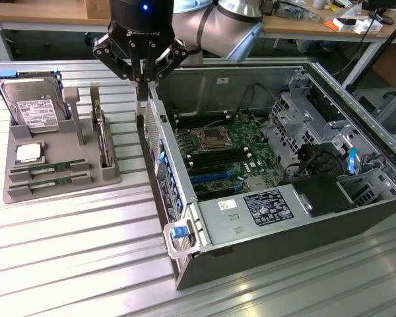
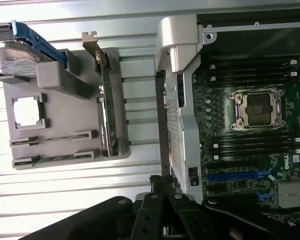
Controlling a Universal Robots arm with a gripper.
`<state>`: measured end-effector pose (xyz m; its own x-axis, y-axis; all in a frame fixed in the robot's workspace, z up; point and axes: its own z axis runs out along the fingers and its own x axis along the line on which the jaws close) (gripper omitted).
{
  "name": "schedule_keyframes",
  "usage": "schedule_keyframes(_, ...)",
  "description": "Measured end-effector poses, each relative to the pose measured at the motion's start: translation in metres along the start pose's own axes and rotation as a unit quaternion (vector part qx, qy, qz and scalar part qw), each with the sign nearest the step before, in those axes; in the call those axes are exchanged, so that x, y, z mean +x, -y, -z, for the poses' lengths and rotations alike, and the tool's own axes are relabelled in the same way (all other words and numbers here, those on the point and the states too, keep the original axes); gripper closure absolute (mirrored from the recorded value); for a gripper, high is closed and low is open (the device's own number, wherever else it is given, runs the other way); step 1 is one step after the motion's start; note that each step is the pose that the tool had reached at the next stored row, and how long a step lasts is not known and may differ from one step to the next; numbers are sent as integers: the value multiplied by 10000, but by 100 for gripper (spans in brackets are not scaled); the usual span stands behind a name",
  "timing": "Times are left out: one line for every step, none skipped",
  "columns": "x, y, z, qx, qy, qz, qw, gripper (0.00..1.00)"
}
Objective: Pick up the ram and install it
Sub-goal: 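Reach for the ram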
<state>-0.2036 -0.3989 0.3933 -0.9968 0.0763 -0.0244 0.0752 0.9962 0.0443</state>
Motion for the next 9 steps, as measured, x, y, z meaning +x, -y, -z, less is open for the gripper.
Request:
schedule_keyframes(10,1,0,0,0,0,10000,89)
schedule_keyframes(20,2,0,0,0,0,10000,89)
schedule_keyframes(34,3,1,0,0,0,10000,89)
schedule_keyframes(43,3,1,0,0,0,10000,89)
schedule_keyframes(48,4,1,0,0,0,10000,89)
schedule_keyframes(64,5,2,0,0,0,10000,89)
schedule_keyframes(78,6,2,0,0,0,10000,89)
schedule_keyframes(90,7,2,0,0,0,10000,89)
schedule_keyframes(97,7,3,0,0,0,10000,89)
